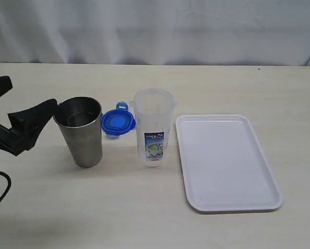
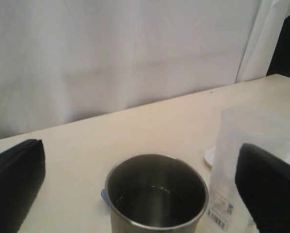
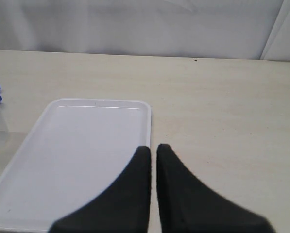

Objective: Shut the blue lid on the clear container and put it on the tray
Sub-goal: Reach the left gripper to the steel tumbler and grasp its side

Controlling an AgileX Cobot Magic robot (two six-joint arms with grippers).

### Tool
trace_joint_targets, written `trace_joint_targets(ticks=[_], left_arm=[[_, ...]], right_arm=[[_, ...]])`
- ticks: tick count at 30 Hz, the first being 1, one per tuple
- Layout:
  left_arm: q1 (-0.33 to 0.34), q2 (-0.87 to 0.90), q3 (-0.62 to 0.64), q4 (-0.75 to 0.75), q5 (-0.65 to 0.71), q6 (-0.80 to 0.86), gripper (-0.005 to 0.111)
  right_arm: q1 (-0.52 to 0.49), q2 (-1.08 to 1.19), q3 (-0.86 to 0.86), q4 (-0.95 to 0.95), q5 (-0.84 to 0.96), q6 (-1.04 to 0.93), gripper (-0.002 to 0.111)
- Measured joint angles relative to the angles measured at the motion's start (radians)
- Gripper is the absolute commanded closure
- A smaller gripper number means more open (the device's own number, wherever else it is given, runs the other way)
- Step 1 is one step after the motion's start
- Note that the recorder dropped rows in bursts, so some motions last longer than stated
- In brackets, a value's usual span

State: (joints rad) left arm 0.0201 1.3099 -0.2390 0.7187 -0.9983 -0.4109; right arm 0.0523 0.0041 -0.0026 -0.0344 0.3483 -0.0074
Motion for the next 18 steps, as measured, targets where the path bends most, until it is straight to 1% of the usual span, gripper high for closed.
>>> trace_joint_targets(ticks=[6, 12, 18], left_arm=[[-0.002, 0.135, 0.000, 0.000, -0.078, 0.082, 0.002], [-0.007, 0.252, -0.002, 0.002, -0.117, 0.147, 0.002], [-0.007, 0.344, -0.003, 0.002, -0.186, 0.220, 0.002]], right_arm=[[0.000, 0.000, 0.000, 0.000, 0.000, 0.000, 0.104], [0.000, 0.000, 0.000, 0.000, 0.000, 0.000, 0.104], [0.000, 0.000, 0.000, 0.000, 0.000, 0.000, 0.104]])
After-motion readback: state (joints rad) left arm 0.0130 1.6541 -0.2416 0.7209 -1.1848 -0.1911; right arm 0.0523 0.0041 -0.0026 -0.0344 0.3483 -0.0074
